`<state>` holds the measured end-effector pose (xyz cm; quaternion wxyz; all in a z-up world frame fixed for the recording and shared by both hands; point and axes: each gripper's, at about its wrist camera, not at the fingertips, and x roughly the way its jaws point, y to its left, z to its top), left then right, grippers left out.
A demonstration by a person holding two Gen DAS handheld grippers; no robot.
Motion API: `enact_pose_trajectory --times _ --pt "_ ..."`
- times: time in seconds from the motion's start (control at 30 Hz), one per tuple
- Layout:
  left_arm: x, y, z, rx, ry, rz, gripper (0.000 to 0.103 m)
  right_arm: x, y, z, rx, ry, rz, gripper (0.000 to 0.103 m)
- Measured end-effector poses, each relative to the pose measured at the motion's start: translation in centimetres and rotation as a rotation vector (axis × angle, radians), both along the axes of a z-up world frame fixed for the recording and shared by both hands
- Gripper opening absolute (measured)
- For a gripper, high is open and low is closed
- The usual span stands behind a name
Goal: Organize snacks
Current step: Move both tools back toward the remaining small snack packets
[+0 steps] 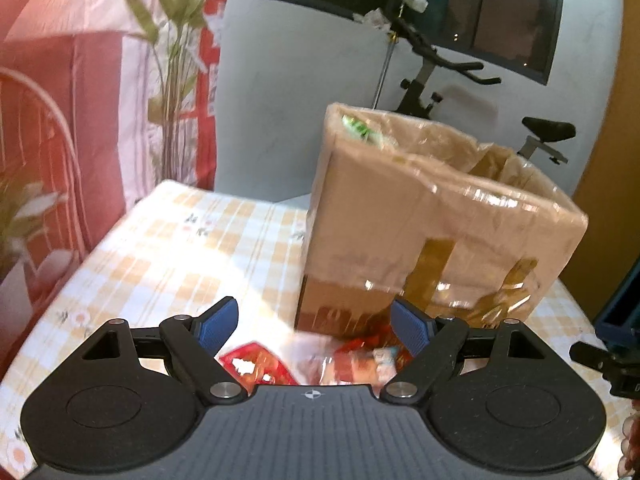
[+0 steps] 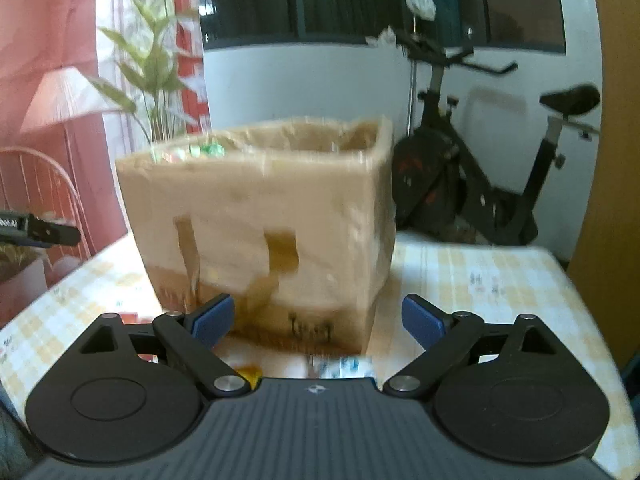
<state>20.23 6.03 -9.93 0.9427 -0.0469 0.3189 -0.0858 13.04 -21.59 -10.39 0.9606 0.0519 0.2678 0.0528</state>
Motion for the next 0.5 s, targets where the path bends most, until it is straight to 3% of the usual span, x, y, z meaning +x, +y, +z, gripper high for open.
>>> enact_pose_trajectory --times 0.4,0.5 --pt "-1.6 -0.9 -3.3 -0.011 0.082 -0.01 0.085 -0.3 0.1 -5.7 0.098 0.285 0.017 0.09" --pt "-1.7 -1.1 -3.9 -0.012 0.104 -0.015 0.085 0.2 0.8 -6.8 0.122 0.372 0.056 0.085"
